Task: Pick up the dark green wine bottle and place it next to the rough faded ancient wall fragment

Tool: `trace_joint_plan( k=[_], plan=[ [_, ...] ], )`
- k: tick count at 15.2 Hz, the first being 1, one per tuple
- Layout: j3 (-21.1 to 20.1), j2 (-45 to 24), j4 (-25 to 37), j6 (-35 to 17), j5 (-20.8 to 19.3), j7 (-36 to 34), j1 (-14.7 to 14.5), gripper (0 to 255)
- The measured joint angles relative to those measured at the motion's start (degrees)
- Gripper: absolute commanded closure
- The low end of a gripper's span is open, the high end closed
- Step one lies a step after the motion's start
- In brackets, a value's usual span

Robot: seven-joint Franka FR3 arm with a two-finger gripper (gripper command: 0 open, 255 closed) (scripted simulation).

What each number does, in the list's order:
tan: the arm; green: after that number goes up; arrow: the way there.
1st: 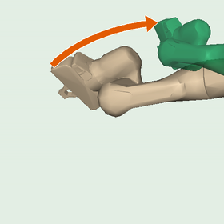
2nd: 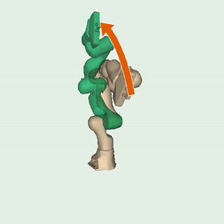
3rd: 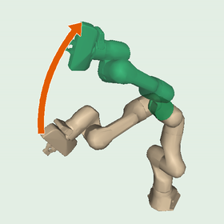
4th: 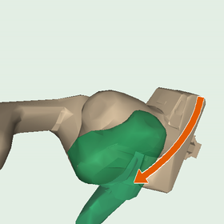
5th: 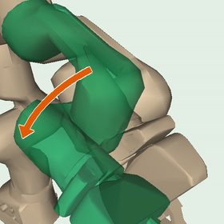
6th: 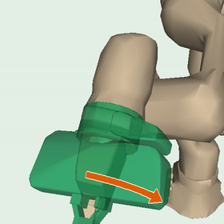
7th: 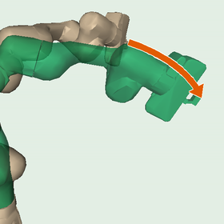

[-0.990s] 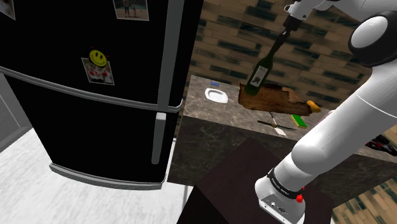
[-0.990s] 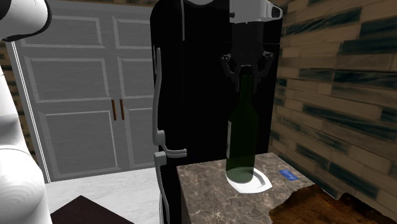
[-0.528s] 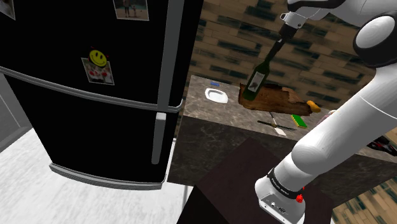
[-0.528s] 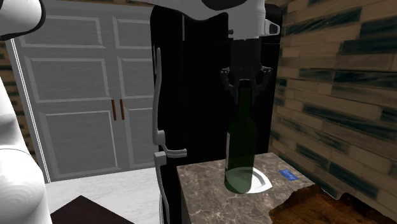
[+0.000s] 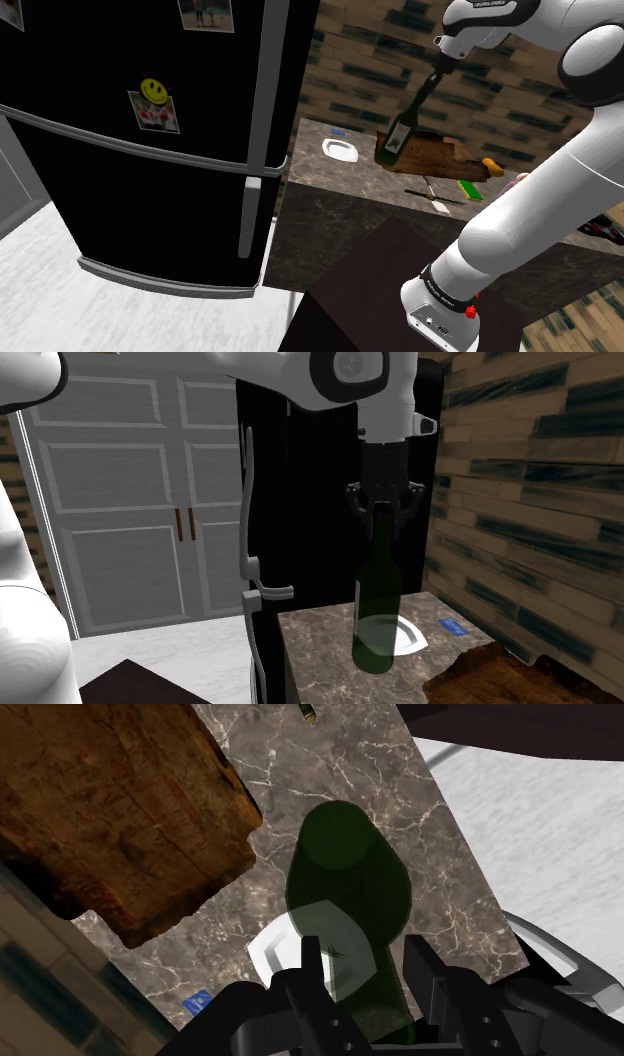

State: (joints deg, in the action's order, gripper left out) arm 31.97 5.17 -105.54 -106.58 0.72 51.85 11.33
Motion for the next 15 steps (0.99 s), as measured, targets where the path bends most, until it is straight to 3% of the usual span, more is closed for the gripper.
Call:
trace_joint_plan(
  k=[15],
  plan=[
    [0.44,-1.44,-10.2,-11.4,0.96,1.17,0.18,255]
  ],
)
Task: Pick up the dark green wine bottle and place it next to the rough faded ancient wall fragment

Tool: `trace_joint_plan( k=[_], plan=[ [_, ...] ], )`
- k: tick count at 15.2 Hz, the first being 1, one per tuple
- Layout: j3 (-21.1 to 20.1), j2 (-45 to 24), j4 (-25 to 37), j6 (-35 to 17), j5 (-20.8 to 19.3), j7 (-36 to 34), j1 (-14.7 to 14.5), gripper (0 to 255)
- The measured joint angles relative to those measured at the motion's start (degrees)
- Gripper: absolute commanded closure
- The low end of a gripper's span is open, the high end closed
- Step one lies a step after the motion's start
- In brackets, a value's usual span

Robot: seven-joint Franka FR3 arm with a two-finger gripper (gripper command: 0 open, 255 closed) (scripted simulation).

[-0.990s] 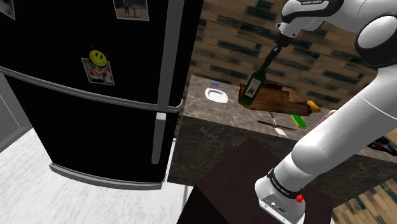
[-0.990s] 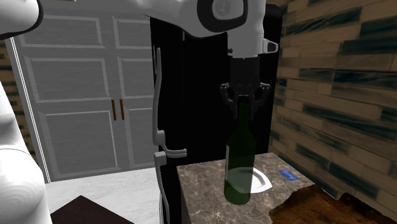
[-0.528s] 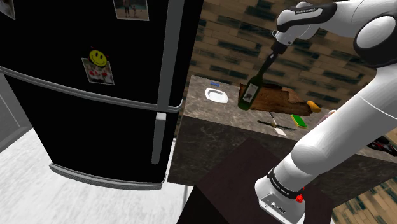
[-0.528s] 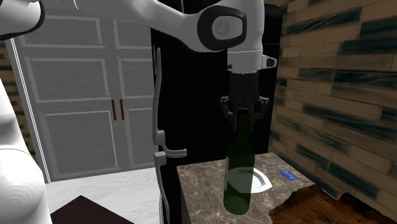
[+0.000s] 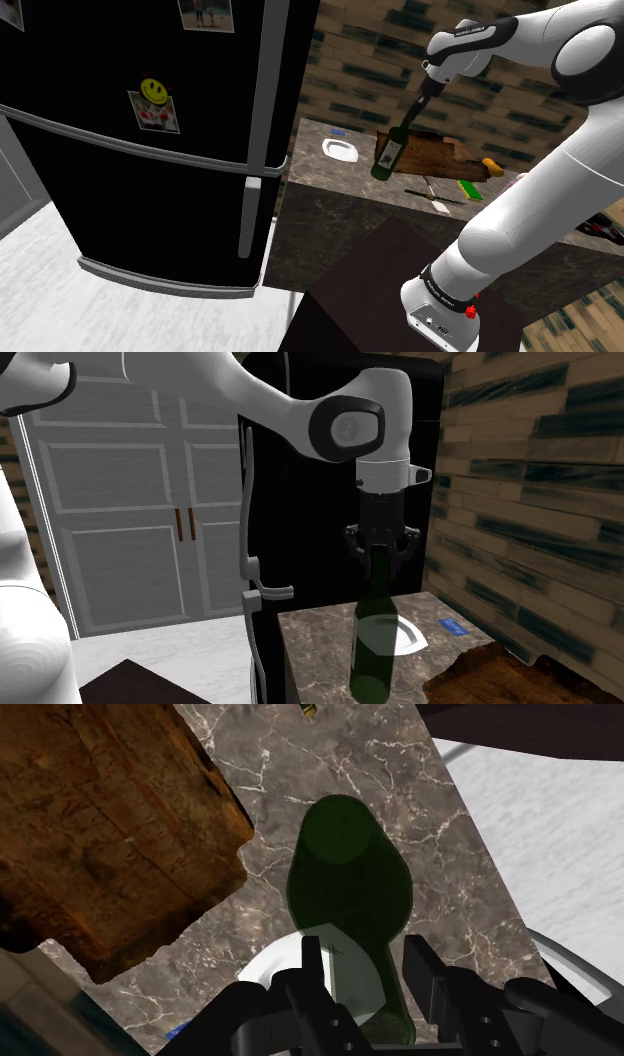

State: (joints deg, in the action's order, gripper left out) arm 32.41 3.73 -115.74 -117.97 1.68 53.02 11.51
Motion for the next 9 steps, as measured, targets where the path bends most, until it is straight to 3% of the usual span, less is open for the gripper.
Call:
trace_joint_plan(
  k=[8,9],
  plan=[
    [0.12,-0.6,-1.52,-2.04,0.42,0.41,0.04,255],
    [0.12,-0.6,-1.52,-2.04,0.42,0.41,0.04,0]
  ],
)
